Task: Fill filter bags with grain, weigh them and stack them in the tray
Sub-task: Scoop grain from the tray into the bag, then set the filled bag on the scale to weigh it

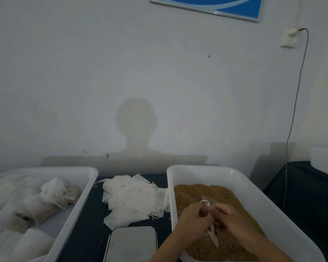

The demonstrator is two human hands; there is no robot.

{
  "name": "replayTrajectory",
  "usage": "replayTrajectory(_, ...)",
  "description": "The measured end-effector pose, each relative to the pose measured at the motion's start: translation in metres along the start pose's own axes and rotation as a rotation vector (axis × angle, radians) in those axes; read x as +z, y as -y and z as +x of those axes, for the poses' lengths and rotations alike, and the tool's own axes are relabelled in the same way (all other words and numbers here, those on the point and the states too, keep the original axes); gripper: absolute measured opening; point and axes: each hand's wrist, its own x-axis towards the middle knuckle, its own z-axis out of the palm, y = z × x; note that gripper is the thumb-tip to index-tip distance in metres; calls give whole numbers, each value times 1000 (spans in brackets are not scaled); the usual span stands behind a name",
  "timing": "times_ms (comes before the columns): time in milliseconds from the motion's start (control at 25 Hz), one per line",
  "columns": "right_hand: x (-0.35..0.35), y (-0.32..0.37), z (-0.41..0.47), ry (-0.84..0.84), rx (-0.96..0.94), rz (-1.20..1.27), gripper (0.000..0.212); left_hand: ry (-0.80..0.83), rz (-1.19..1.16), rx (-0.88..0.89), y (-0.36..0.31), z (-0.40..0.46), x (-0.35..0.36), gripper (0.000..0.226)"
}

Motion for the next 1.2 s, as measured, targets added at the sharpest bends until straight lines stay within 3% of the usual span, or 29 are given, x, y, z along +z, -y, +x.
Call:
replayTrajectory(160,-1,-4,0,-5,-27,37,49,5,-115,-12,-2,-1,-1,15)
replayTrajectory(320,-2,-5,1,6,16,50,54,1,-78,6,-3,-1,-1,13)
replayTrajectory(520,-1,-4,1,-5,62,143,35,4,-61,26,-4,-2,-1,10)
replayTrajectory(760,-1,-1,-1,0,53,149,28,9,-41,32,-6,-3,-1,21)
replayTrajectory(920,-1,0,-1,18,39,179,33,20,-87,26,-5,-4,-3,30)
replayTrajectory(1040,-1,-2,1,40,25,180,49,57,-107,42,-6,-5,-3,26)
replayTrajectory(1200,-4,-4,2,89,26,228,47,55,-130,57,-8,-6,-3,23)
